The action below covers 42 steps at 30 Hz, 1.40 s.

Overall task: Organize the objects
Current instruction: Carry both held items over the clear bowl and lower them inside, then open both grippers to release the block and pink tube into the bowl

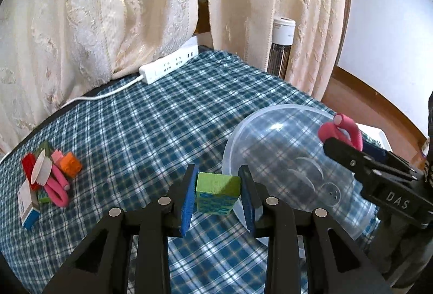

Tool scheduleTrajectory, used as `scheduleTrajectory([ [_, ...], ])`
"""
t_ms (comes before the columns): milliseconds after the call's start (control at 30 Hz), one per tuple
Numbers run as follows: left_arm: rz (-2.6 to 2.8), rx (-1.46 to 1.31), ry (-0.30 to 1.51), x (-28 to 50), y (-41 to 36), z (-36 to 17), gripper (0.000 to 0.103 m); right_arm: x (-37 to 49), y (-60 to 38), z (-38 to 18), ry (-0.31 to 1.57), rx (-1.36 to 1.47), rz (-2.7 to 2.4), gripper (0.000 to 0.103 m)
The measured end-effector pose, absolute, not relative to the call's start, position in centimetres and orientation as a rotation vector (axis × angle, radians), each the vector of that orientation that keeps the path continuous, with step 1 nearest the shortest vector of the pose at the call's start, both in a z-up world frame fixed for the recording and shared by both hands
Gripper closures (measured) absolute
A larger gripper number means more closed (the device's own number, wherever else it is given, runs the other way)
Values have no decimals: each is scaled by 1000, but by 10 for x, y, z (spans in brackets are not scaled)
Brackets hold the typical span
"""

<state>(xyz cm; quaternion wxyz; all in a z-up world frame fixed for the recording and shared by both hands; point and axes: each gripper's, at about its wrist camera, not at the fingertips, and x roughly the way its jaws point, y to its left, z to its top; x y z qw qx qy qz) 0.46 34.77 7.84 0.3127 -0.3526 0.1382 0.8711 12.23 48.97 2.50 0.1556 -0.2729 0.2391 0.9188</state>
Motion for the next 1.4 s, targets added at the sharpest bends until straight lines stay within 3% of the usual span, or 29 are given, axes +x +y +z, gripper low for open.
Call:
scheduleTrajectory([
  [700,2155,-875,280,14,379,85,71,123,503,19,735,-787,2586,20],
  [767,2119,-905,250,11,381,82,63,123,504,18,738,-786,2583,20],
  [867,2114,-930,212,6,379,79,35,125,507,18,752,-775,2572,18],
  [1400,2192,-979,254,-2,363,63,35,129,511,18,797,-745,2551,15],
])
